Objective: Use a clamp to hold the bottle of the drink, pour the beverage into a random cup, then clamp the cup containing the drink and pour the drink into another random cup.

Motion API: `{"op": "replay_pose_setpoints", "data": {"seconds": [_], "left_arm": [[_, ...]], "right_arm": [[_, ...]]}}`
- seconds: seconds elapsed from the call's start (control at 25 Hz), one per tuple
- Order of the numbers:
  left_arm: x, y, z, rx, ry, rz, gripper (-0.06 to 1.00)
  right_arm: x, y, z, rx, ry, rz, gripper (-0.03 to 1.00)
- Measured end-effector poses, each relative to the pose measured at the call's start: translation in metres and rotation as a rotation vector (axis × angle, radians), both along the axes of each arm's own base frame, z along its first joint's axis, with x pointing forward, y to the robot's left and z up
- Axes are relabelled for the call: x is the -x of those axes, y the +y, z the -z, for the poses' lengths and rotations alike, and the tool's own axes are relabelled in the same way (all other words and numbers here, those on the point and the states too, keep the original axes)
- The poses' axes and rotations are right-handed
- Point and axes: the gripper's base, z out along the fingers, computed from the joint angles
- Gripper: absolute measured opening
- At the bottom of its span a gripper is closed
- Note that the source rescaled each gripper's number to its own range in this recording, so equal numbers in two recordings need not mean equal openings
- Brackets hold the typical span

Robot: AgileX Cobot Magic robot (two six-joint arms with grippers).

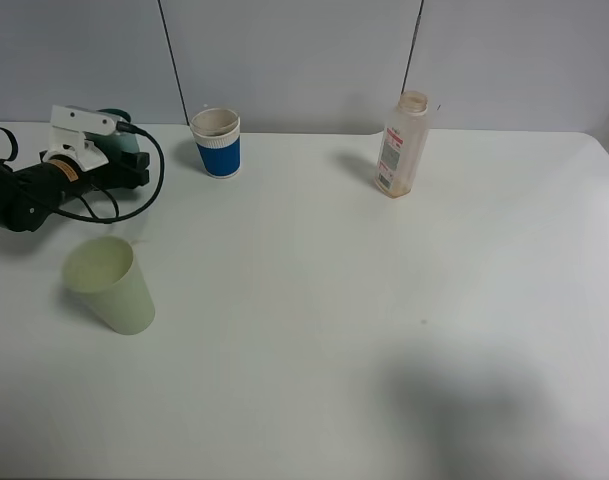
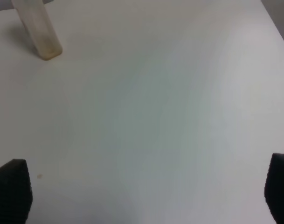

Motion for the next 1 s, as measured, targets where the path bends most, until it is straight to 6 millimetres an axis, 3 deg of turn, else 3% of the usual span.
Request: {"op": "replay_pose_setpoints", "data": {"seconds": [0.08,0.2,0.28,0.4,0.76,1.0], "left_arm": [[0.000,0.000,0.000,0.024,0.005,-0.007,0.04],[0.000,0.000,0.000,0.111,0.019,-0.036,0.34],[0.000,0.000,0.000,0.146,0.026,-0.047,0.44],[0.000,0.000,0.000,0.157,0.028,-0.051,0.49],[0.003,0.000,0.002,0.266,0.059,-0.088,0.80],[0.012,-0.001,0.007,0.279,0.081,-0.092,0.84]], "right_arm": [[0.000,0.000,0.000,0.000,0.000,0.000,1.00],[0.000,0.000,0.000,0.000,0.000,0.000,1.00],[0.000,0.000,0.000,0.000,0.000,0.000,1.00],[0.000,0.000,0.000,0.000,0.000,0.000,1.00],[0.000,0.000,0.000,0.000,0.000,0.000,1.00],[0.000,0.000,0.000,0.000,0.000,0.000,1.00]]}}
